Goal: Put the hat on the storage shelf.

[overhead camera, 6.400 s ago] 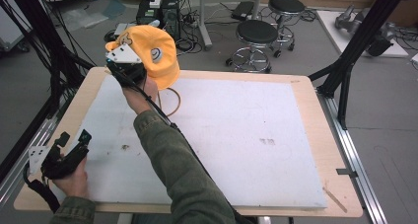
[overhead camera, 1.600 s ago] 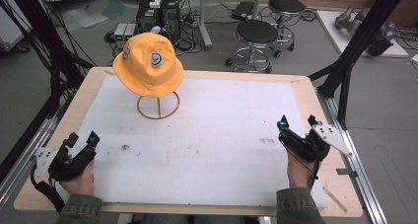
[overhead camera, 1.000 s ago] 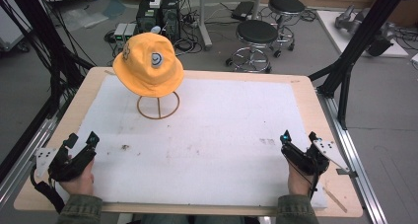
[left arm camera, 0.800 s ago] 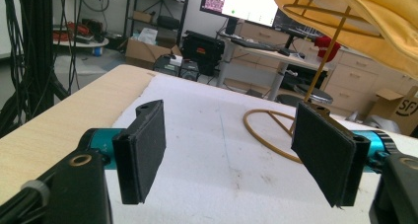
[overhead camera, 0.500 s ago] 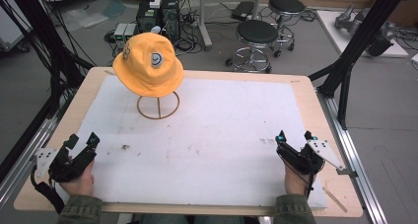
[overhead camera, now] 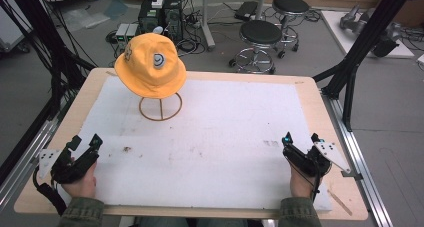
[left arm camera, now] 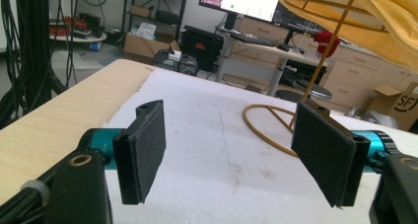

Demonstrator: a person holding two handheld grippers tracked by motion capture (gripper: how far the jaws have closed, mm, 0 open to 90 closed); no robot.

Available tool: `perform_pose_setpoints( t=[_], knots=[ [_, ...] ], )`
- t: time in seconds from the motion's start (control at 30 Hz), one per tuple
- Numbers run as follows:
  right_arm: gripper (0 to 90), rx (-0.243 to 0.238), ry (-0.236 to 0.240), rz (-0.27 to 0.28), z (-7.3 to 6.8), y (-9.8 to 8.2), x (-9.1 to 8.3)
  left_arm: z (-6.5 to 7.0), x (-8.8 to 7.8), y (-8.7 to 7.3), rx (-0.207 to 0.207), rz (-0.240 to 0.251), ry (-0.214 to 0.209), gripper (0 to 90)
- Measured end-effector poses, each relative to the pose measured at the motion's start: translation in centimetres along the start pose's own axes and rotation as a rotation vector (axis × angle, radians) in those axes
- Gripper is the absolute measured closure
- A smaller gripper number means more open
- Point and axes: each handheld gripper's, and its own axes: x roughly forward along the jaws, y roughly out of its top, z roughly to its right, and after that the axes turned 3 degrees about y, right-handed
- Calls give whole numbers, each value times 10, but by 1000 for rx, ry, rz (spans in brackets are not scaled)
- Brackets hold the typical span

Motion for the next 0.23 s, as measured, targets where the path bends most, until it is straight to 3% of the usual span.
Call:
perform_pose_setpoints(
  t=[0.23],
  knots=[
    [110, -19, 11, -22, -4, -2, 4, 0, 0, -1, 3, -7, -11, 292]
  ],
)
